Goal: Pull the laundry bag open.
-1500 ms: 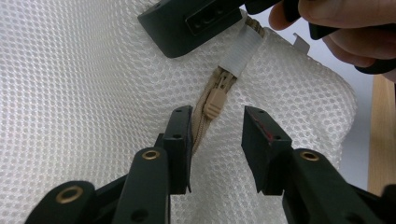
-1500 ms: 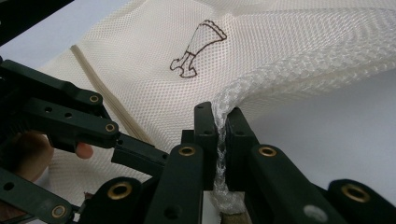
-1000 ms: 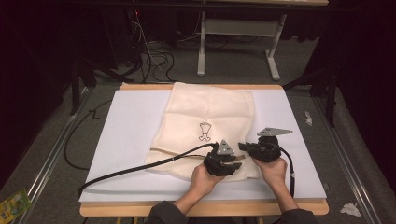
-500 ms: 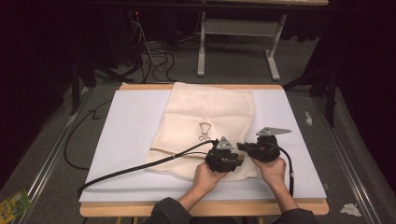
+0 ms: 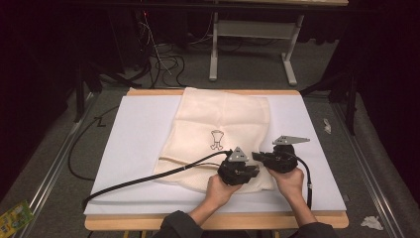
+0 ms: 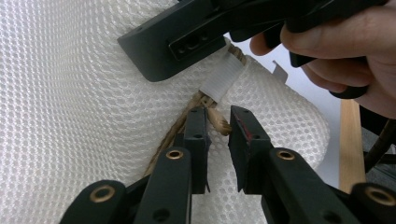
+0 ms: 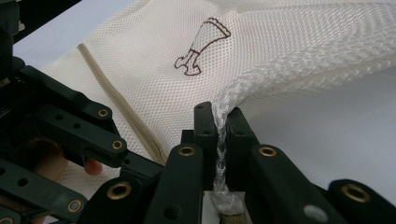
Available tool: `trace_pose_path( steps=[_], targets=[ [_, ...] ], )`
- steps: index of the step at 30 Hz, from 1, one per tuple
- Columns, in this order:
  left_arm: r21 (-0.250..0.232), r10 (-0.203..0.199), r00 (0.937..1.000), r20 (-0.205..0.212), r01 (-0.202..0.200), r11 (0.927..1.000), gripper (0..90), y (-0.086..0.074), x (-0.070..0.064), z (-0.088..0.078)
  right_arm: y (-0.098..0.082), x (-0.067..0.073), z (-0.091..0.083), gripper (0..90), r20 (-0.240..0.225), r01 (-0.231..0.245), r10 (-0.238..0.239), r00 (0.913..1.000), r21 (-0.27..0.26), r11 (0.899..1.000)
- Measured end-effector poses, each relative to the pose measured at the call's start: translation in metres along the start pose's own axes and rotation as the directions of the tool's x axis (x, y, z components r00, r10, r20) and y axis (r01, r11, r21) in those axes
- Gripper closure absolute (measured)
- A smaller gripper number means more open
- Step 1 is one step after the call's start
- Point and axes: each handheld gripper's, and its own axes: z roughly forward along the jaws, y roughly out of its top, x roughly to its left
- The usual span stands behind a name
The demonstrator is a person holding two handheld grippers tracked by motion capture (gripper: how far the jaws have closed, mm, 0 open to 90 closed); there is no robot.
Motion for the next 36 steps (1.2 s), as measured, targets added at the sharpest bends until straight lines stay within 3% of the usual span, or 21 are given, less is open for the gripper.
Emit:
trace_pose_path(
  steps=[16,36],
  targets=[
    [0.024,-0.026,0.9996,-0.013,0.026,0.9994,86.7,0.002,0.003,-0.001,0.000,-0.001,-0.001,87.3,0.005,0.001,-0.001,1.0000,0.006,1.000],
    [0.040,0.017,0.9993,-0.034,-0.016,0.9991,87.1,0.007,0.001,-0.011,-0.003,-0.005,-0.007,87.6,0.016,0.021,-0.021,0.9996,0.007,1.000]
  ],
)
